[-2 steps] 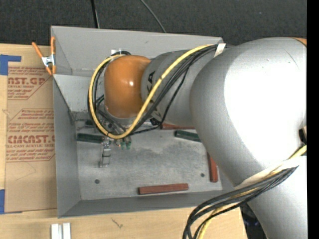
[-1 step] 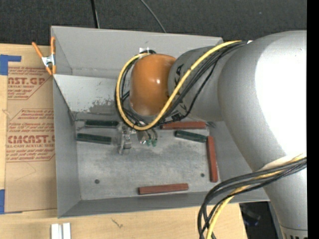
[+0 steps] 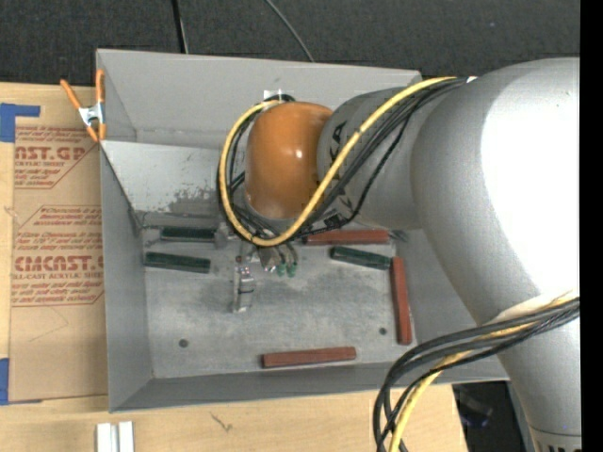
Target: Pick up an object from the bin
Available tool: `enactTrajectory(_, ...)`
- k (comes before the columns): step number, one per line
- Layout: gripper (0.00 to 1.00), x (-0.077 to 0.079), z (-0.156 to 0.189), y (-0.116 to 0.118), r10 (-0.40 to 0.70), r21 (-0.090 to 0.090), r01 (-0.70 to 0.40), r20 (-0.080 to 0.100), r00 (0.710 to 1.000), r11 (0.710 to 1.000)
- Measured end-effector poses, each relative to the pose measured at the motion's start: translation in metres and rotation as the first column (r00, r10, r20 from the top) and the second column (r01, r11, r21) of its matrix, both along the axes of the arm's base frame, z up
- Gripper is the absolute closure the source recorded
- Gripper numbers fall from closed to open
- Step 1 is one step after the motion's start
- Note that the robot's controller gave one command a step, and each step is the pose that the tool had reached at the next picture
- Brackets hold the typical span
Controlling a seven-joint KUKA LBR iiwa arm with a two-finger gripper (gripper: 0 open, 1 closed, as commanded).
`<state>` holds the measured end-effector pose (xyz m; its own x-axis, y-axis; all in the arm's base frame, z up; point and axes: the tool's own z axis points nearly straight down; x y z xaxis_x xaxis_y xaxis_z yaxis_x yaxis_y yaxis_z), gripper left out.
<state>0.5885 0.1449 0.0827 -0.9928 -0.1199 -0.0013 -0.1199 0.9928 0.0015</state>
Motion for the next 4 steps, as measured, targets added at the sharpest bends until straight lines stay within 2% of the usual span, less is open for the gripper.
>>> enactTrajectory(1,0.0,0.0,0.0,0.0,0.0,0.0,0.0,0.0,1.0,1.0)
enactTrajectory(2,0.0,0.002,0.005,0.019,-0.059,-0.001,0.059,0.0,0.998,0.998)
enactTrajectory(3,0.0,0.002,-0.003,0.041,-0.004,-0.001,0.004,0.002,1.0,1.0)
enactTrajectory(4,1.0,-0.009,-0.003,0.093,-0.036,0.001,0.036,0.001,0.999,0.999)
